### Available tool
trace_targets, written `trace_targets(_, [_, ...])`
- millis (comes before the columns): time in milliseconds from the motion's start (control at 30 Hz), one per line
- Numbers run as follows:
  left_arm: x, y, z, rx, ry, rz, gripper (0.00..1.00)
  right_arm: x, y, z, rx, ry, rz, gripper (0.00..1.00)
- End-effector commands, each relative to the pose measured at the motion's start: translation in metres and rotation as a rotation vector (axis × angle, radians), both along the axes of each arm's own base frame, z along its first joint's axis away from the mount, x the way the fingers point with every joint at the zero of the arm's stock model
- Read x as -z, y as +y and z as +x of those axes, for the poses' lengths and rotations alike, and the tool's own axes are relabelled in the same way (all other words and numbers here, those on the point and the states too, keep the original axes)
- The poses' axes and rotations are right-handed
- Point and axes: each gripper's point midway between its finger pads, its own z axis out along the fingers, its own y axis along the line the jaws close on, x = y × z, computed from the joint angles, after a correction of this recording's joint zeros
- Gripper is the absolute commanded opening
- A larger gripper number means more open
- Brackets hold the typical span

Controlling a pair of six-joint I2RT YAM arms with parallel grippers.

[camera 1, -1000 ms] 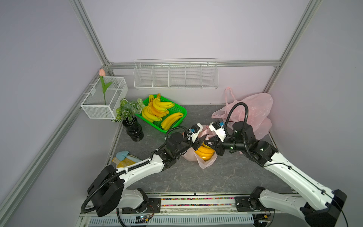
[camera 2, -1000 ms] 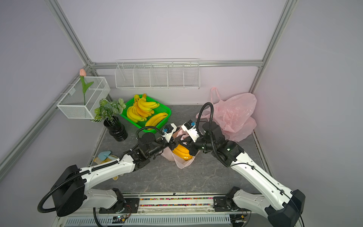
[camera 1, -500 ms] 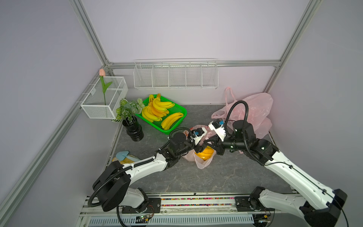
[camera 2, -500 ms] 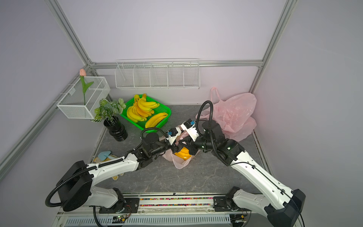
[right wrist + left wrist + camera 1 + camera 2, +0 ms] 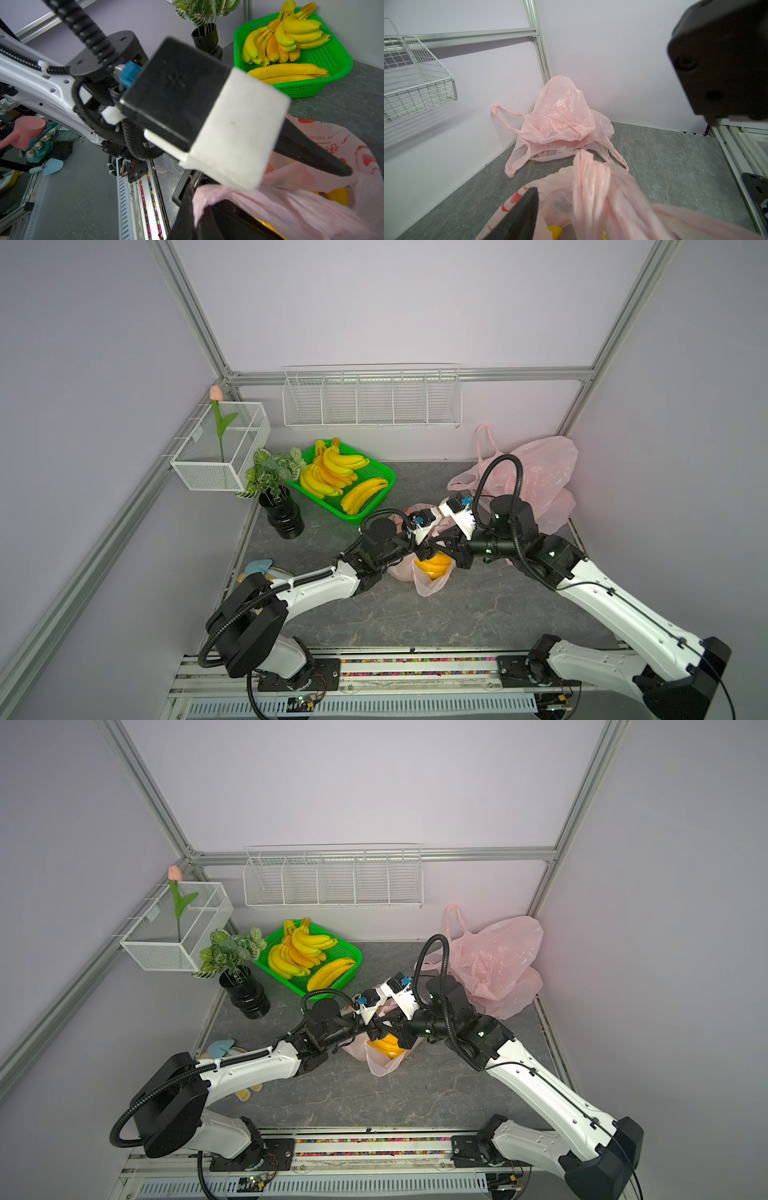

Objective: Place the banana into a plastic bag & tie a knot
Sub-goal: Cross the plastic bag at the center of the board.

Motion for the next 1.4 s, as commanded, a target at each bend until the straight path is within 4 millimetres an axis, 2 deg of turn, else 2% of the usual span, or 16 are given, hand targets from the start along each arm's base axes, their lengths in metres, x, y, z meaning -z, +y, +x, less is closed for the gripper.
trace_targets(0, [-0.035, -0.005, -0.001, 0.018, -0.059, -0.092, 0.64, 0.014, 0.005, -0.004, -0.021, 0.05, -0.014, 0.07])
trace_targets(233, [-0.043, -0.01, 0.002, 0.028, -0.053, -0.105, 0.44, 0.019, 0.006, -0.004, -0.015, 0.054, -0.023, 0.07])
trace_targets(400, [-0.039, -0.012, 0.002, 0.033, -0.045, -0.092, 0.3, 0.018, 0.003, -0.001, 0.017, 0.038, -0.023, 0.09])
trace_targets(500, [-0.034, -0.011, 0.0, 0.04, -0.038, -0.072, 0.18, 0.014, -0.002, 0.0, 0.042, 0.023, -0.022, 0.17])
trace_targets(567, [-0.03, -0.009, -0.002, 0.039, -0.033, -0.06, 0.14, 0.007, -0.006, -0.002, 0.049, 0.006, -0.018, 0.28])
trace_targets(667, [-0.025, -0.004, -0.003, 0.024, -0.03, -0.047, 0.12, -0.002, -0.015, -0.006, 0.063, -0.013, -0.029, 0.52])
trace_targets(767, [-0.021, 0.004, -0.003, -0.002, -0.024, -0.041, 0.12, -0.011, -0.03, -0.007, 0.107, -0.051, -0.047, 0.63])
trace_targets(967, [-0.017, 0.013, -0.009, -0.009, -0.008, -0.004, 0.13, -0.017, -0.066, 0.012, 0.263, -0.092, -0.066, 0.65])
trace_targets(1033, [-0.015, 0.013, -0.011, 0.001, -0.009, 0.009, 0.14, -0.02, -0.069, 0.02, 0.289, -0.082, -0.047, 0.65])
trace_targets(1133, [-0.012, 0.012, -0.014, 0.017, -0.009, 0.024, 0.15, -0.026, -0.064, 0.029, 0.295, -0.065, 0.002, 0.64])
trace_targets(1367, [-0.007, 0.007, -0.024, 0.091, -0.013, 0.054, 0.18, -0.021, -0.042, 0.044, 0.261, -0.008, 0.045, 0.62])
